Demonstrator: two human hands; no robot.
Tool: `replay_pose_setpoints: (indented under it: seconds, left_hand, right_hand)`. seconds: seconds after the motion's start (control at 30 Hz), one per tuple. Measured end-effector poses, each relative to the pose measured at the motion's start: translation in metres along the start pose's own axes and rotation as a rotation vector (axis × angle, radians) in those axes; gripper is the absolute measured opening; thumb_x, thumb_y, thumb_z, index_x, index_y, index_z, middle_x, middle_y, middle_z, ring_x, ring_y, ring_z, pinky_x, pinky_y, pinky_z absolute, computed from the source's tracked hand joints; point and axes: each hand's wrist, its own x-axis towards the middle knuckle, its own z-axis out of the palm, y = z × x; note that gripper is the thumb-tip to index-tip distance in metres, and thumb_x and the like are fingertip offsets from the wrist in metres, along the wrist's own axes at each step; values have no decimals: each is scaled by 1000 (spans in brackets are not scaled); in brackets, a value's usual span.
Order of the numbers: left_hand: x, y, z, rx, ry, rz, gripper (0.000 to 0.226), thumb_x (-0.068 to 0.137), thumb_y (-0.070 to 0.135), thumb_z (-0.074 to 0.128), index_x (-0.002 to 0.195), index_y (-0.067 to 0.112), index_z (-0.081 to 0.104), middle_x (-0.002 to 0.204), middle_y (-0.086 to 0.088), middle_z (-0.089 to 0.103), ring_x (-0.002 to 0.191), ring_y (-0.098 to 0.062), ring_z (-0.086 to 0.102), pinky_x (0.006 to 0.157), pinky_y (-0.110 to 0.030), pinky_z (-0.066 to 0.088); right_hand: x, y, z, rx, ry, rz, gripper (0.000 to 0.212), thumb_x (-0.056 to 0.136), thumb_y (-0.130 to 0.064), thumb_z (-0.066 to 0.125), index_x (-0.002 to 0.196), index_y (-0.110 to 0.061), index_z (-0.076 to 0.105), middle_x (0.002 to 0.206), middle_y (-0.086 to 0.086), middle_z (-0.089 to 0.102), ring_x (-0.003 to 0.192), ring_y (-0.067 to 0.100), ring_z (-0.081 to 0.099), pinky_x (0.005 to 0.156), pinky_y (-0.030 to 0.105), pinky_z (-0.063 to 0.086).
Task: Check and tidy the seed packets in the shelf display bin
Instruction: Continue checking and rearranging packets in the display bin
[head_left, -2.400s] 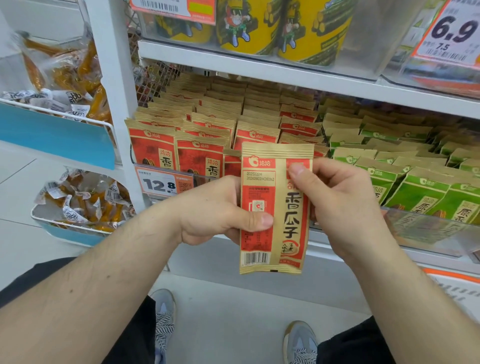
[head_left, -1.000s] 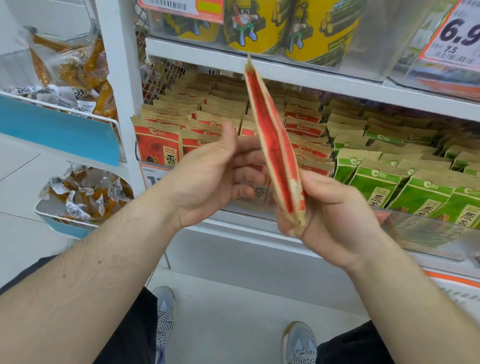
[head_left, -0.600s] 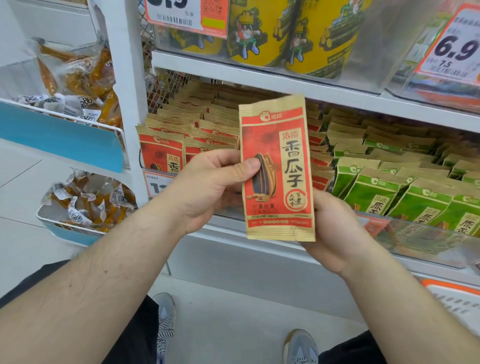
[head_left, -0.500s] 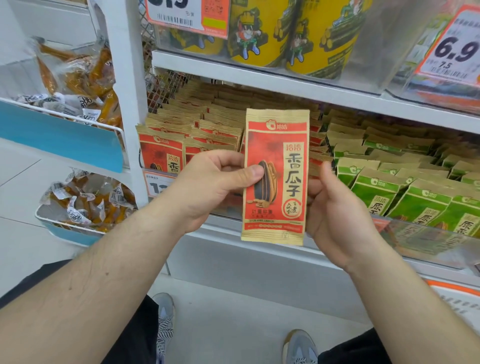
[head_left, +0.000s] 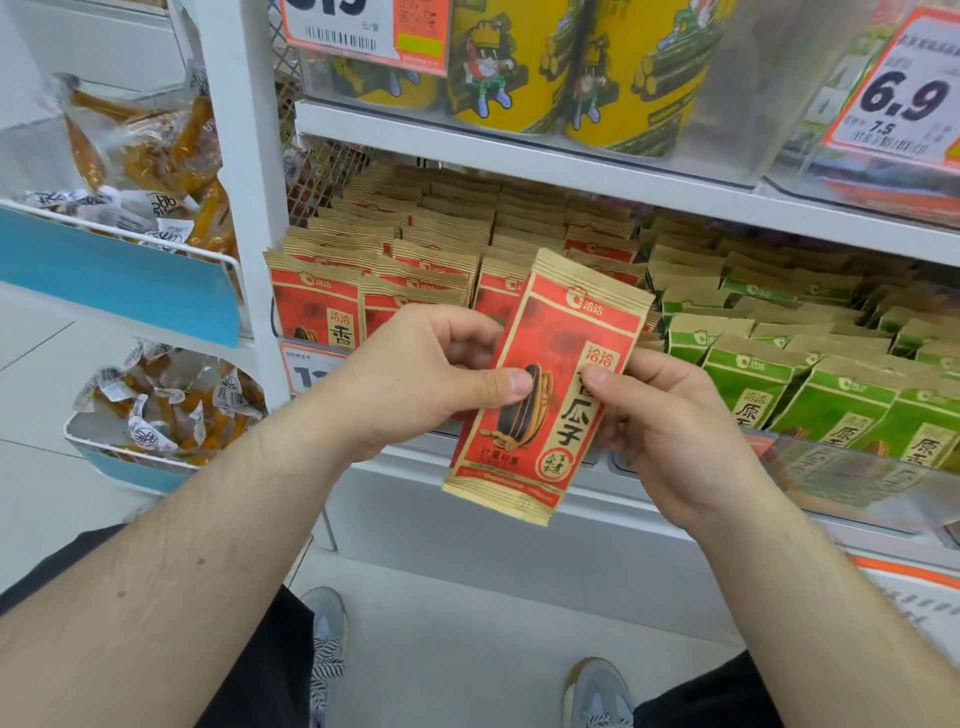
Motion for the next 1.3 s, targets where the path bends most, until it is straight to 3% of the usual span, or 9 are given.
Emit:
replay_pose_setpoints:
  seconds: [0.2, 0.33, 0.43, 0.53, 0.6, 0.87, 1.0, 1.13, 1.3]
  left_hand:
    - [1, -1, -1, 168, -119, 40, 26, 70, 44, 73, 87, 24, 76, 86, -1, 74, 81, -18, 70, 75, -33, 59]
    - [14, -9, -7, 469, 349, 350, 24, 86, 51, 64, 82, 29, 71, 76, 19, 64, 77, -5, 57, 72, -26, 45]
    - [25, -18, -12, 926, 533, 471, 31, 83, 45, 59, 104, 27, 72, 109, 10, 61, 110, -23, 47, 88, -31, 27]
    - [31, -27, -7, 1133, 464, 369, 33, 78, 44, 68, 110, 35, 70, 139, -1, 50, 132, -34, 30, 101, -50, 21]
    - [33, -29, -3, 1179, 422, 308, 27, 77, 41, 74, 104, 36, 71, 143, -2, 47, 139, -37, 23, 107, -57, 16]
    - [37, -29, -1, 1141, 468, 306, 11, 79, 34, 75, 89, 31, 74, 139, 2, 51, 139, -36, 24, 108, -61, 14]
    - [38, -32, -5, 1057, 515, 442, 10, 79, 34, 68, 85, 27, 74, 133, 1, 55, 135, -35, 31, 107, -54, 16]
    - [30, -17, -10, 846, 567, 647, 17, 82, 29, 58, 89, 18, 69, 127, 4, 54, 125, -25, 35, 101, -39, 20]
    - [15, -1, -19, 339, 551, 828, 18, 93, 4, 45, 101, 20, 49, 112, -1, 51, 106, -12, 53, 89, -32, 45]
  right_hand:
    - [-3, -5, 2, 50, 29, 34, 7, 79, -16, 68, 80, -13, 62, 57, 2, 62, 37, 6, 40, 38, 16, 32]
    - [-5, -7, 1, -3, 49, 9, 15, 90, -6, 58, 78, -13, 62, 58, 1, 63, 38, 6, 40, 40, 17, 32]
    - [-8, -9, 5, 9, 19, 28, 18, 91, 2, 54, 81, -10, 63, 56, -4, 64, 38, 2, 47, 39, 13, 34]
    - [-10, -11, 8, 36, -2, 46, 19, 91, 8, 51, 85, -6, 62, 55, -8, 66, 39, 0, 54, 39, 10, 39]
    - [-11, -13, 8, 28, -7, 46, 19, 91, 8, 52, 86, -6, 63, 56, -8, 66, 40, -1, 55, 39, 10, 40]
    - [-12, -16, 7, 21, -7, 37, 21, 90, 10, 51, 84, -6, 63, 55, -9, 65, 39, -1, 54, 40, 9, 40]
    - [-12, -17, 6, 19, 27, 19, 21, 90, 10, 51, 82, -5, 62, 55, -7, 66, 39, 1, 54, 38, 11, 38]
    - [-9, -18, 2, 52, 78, 22, 20, 90, 9, 50, 80, -5, 62, 56, -4, 67, 39, 2, 55, 37, 13, 37]
    - [-3, -9, -3, -16, 139, 9, 11, 81, -4, 64, 73, -12, 65, 55, -2, 64, 36, 5, 44, 41, 22, 24]
